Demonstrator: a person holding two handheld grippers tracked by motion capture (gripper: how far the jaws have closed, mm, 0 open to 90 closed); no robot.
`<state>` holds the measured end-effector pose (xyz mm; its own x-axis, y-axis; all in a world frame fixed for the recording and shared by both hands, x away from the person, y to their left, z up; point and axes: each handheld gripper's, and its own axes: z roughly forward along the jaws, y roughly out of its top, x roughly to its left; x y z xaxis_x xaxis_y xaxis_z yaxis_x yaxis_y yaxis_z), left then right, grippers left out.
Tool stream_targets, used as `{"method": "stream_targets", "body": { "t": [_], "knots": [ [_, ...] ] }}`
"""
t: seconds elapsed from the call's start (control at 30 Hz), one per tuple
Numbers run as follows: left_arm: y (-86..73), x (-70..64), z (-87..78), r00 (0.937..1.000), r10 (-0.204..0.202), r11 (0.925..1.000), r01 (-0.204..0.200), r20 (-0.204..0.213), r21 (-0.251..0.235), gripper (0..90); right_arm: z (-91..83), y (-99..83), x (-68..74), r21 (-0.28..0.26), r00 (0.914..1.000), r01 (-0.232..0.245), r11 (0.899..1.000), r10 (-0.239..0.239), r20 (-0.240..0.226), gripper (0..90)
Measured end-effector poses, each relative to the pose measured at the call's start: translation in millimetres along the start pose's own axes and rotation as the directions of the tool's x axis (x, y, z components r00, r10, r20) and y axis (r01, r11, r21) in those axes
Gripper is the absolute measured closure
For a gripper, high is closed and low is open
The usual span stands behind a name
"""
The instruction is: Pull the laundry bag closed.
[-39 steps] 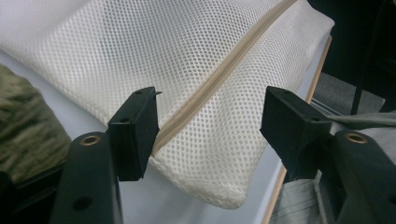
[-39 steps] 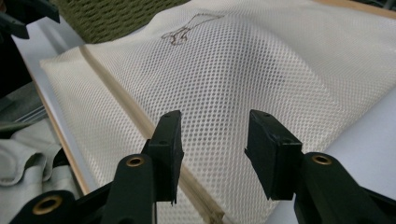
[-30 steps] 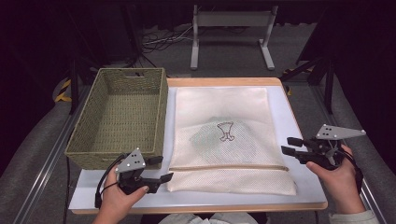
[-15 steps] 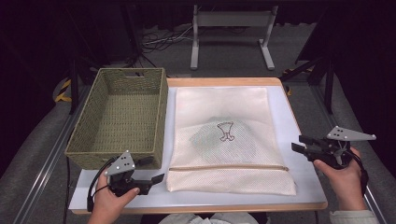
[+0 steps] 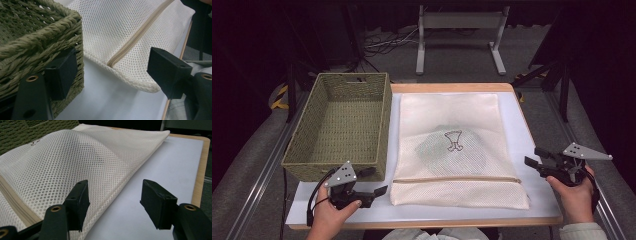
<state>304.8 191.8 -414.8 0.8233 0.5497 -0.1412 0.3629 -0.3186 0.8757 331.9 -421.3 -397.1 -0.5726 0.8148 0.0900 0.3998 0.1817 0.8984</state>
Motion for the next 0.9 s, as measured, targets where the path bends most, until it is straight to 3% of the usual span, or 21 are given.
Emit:
{"method": "stream_targets", "body": {
  "t": [0.13,0.4,0.5,0.9],
  "knots": [
    [-0.6,-1.2,0.3,1.0,-0.006,0.9999,0.006,-0.001,0.015,25.4,0.9,-10.0,0.1,0.0,0.9999,-0.008,1.0,0.008,0.007,38.8],
    [-2.2,-2.9,3.1,1.0,-0.005,0.9998,0.005,0.006,0.017,25.1,2.0,-26.9,-3.1,0.07,0.9981,-0.017,0.997,0.013,0.061,38.7],
    [-2.7,-4.1,4.7,0.9999,0.005,0.9996,-0.005,0.009,0.026,24.9,1.4,-31.7,-3.6,0.086,0.9979,-0.028,0.996,0.023,0.061,38.6],
    [-2.9,-4.8,8.0,0.9999,0.0,0.9995,-0.001,0.016,0.033,23.8,6.3,-35.7,-4.5,0.128,0.9972,-0.027,0.991,0.017,0.073,37.0]
  ]
}}
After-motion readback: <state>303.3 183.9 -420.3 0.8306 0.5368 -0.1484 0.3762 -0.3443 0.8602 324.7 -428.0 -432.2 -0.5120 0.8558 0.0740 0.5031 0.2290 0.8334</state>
